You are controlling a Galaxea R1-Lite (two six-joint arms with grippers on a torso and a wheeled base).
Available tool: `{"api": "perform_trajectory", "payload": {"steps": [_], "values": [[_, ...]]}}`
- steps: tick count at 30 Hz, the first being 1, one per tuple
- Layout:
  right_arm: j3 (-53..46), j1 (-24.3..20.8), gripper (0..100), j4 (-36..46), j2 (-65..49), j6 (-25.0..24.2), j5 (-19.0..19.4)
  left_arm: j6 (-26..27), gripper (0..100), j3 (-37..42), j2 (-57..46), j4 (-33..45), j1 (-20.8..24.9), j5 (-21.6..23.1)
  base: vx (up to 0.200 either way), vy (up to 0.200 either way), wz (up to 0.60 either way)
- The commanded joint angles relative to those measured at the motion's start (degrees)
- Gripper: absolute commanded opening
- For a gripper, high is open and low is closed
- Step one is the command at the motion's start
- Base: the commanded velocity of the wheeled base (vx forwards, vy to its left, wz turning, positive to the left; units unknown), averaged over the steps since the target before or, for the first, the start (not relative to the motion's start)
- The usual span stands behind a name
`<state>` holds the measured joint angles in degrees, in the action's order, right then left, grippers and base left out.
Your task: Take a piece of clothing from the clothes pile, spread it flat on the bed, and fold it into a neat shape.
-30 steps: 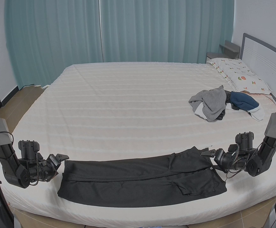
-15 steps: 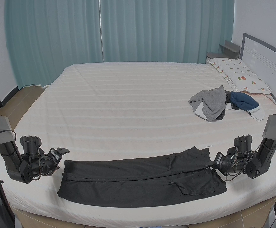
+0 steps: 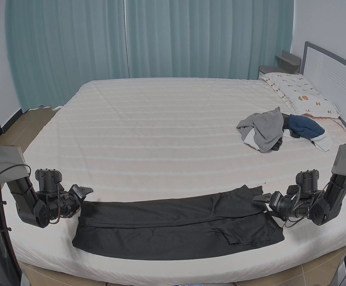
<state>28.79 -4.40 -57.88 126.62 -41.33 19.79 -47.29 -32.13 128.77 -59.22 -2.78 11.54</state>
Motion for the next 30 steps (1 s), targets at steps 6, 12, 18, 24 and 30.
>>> {"api": "perform_trajectory", "payload": {"steps": [6, 12, 18, 24, 30], "values": [[0.74, 3.17, 100, -0.39, -1.64, -0.16, 0.08, -0.44, 0, -1.70, 2.19, -0.54, -1.18, -4.43, 0.000, 0.000, 0.00], [2.14, 4.31, 100, -0.39, -0.85, -0.42, 0.34, -3.43, 0, -1.70, 1.31, -0.81, -2.05, -5.39, 0.000, 0.000, 0.00], [4.25, 4.31, 100, -0.39, 0.91, -1.74, 0.25, -3.51, 0, -1.97, 1.75, -0.90, -2.23, -5.30, 0.000, 0.000, 0.00], [9.17, 4.31, 100, -0.39, 4.51, -4.73, 0.08, -3.60, 0, -2.67, 2.10, -0.81, -2.85, -5.39, 0.000, 0.000, 0.00], [11.37, 3.87, 100, -0.39, 6.71, -5.17, 0.08, -3.60, 0, -2.85, 2.19, -0.81, -3.02, -5.39, 0.000, 0.000, 0.00]]}}
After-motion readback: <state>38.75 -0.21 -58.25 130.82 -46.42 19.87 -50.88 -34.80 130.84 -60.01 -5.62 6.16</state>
